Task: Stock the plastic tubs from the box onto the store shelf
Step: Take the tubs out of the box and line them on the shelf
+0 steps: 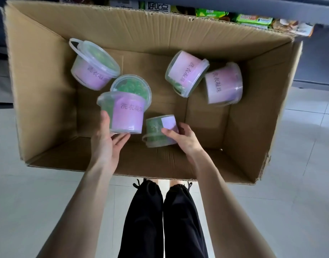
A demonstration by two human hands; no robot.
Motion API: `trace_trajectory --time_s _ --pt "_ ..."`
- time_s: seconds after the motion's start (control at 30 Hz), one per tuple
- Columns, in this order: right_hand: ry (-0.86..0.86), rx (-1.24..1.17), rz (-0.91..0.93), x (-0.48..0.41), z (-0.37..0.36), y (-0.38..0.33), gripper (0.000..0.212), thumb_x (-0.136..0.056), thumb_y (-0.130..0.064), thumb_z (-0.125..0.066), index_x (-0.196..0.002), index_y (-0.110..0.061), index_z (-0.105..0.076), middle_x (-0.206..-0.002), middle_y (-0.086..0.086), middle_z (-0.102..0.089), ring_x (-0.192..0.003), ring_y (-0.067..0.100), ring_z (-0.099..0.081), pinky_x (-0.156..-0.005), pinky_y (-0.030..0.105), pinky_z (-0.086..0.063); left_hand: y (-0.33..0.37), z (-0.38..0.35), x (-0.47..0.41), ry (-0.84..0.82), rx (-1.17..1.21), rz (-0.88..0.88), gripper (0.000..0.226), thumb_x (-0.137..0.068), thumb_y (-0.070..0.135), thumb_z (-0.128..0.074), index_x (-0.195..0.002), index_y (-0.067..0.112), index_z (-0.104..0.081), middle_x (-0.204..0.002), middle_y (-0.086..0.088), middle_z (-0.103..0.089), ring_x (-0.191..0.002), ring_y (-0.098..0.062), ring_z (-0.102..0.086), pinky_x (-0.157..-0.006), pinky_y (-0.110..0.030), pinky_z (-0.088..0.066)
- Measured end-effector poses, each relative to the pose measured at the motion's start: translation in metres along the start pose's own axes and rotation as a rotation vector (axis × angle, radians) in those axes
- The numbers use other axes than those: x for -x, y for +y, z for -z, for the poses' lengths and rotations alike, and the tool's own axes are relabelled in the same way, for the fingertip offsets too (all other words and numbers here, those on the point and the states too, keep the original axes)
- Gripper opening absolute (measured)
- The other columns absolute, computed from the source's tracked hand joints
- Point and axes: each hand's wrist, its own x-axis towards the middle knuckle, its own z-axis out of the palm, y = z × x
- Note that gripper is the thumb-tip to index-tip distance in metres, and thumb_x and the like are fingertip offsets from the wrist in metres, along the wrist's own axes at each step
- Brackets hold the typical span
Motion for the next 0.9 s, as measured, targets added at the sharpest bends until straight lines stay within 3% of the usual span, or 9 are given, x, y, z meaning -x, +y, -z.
trace_trajectory --time_s 0.07,0.17,0.23,0.33,0.4,0.5,0.6,0.77,0.9 --pt "0.001 0.094 0.009 -0.009 -0.007 -0.005 0.085 -0.068 -0.041 -0.082 -0.136 -0.011 -0.040 -0.104 -0.011 -0.055 -0.096 0.006 -0.057 -0.073 0.012 -0.041 0.005 0.005 -0.001 -0.012 -0.002 -0.002 0.057 -0.061 0.065 -0.064 -0.104 0.028 -0.057 -0.108 -0.005 -0.065 -0.092 -0.016 -0.069 -0.088 -0.038 -0.054" --pt "0.007 0.254 -0.004 -0.019 -0.016 -0.012 0.060 -0.063 -0.045 -0.084 -0.102 -0.015 -0.051 -0.083 -0.010 -0.053 -0.080 0.010 -0.058 -0.067 0.022 -0.045 0.008 0.004 0.000 -0.047 -0.020 -0.004 0.062 -0.062 0.063 -0.063 -0.111 0.026 -0.057 -0.111 -0.006 -0.065 -0.095 -0.016 -0.069 -0.087 -0.036 -0.054" --pt "0.015 0.259 -0.041 -0.015 -0.015 -0.016 0.059 -0.056 -0.051 -0.085 -0.090 -0.018 -0.050 -0.078 -0.009 -0.057 -0.071 0.008 -0.059 -0.060 0.023 -0.044 0.010 0.003 0.002 -0.037 -0.004 0.011 0.063 -0.062 0.061 -0.063 -0.113 0.024 -0.057 -0.113 -0.007 -0.064 -0.098 -0.018 -0.067 -0.088 -0.036 -0.054" --pt "0.030 0.037 -0.090 0.005 -0.002 -0.017 0.075 -0.052 -0.050 -0.086 -0.109 -0.016 -0.051 -0.096 0.001 -0.067 -0.087 0.016 -0.068 -0.075 0.038 -0.057 0.010 -0.001 0.010 -0.017 0.028 0.051 0.062 -0.061 0.056 -0.067 -0.111 0.020 -0.057 -0.116 -0.009 -0.061 -0.103 -0.021 -0.064 -0.090 -0.038 -0.053" --pt "0.020 -0.168 -0.116 0.024 0.010 -0.019 0.083 -0.053 -0.049 -0.083 -0.119 -0.014 -0.047 -0.112 0.011 -0.065 -0.097 0.024 -0.067 -0.089 0.047 -0.055 0.010 -0.006 0.020 -0.033 0.045 0.066 0.054 -0.063 0.050 -0.068 -0.106 0.019 -0.058 -0.113 -0.008 -0.062 -0.104 -0.022 -0.063 -0.091 -0.039 -0.052" --pt "-0.047 -0.395 -0.071 0.061 0.025 -0.031 0.084 -0.066 -0.046 -0.078 -0.131 -0.005 -0.045 -0.129 0.029 -0.054 -0.099 0.030 -0.064 -0.094 0.051 -0.051 0.011 -0.014 0.046 -0.106 0.053 0.049 0.048 -0.067 0.042 -0.067 -0.107 0.018 -0.058 -0.102 -0.002 -0.068 -0.102 -0.019 -0.065 -0.091 -0.038 -0.052" --pt "-0.131 -0.529 0.017 0.103 0.037 -0.048 0.093 -0.062 -0.048 -0.080 -0.138 -0.012 -0.040 -0.132 0.022 -0.055 -0.115 0.034 -0.060 -0.098 0.054 -0.047 0.022 -0.022 0.082 -0.208 0.054 -0.031 0.041 -0.072 0.035 -0.069 -0.108 0.019 -0.060 -0.101 0.001 -0.069 -0.105 -0.019 -0.064 -0.086 -0.034 -0.054" --pt "-0.378 -0.595 0.272 0.193 0.054 -0.085 0.065 -0.076 -0.043 -0.072 -0.131 -0.013 -0.053 -0.137 0.019 -0.052 -0.126 0.036 -0.050 -0.103 0.053 -0.041 0.075 -0.035 0.159 -0.422 -0.052 -0.319 0.026 -0.077 0.030 -0.066 -0.102 0.038 -0.067 -0.105 0.014 -0.069 -0.105 -0.010 -0.063 -0.087 -0.034 -0.051" --pt "-0.341 -0.442 0.512 0.277 0.063 -0.129 0.068 -0.077 -0.039 -0.066 -0.134 -0.008 -0.047 -0.129 0.022 -0.054 -0.117 0.035 -0.054 -0.102 0.050 -0.042 0.136 -0.037 0.233 -0.512 -0.107 -0.557 0.053 -0.066 0.038 -0.078 -0.113 0.049 -0.055 -0.114 0.013 -0.065 -0.112 -0.013 -0.059 -0.093 -0.055 -0.045"
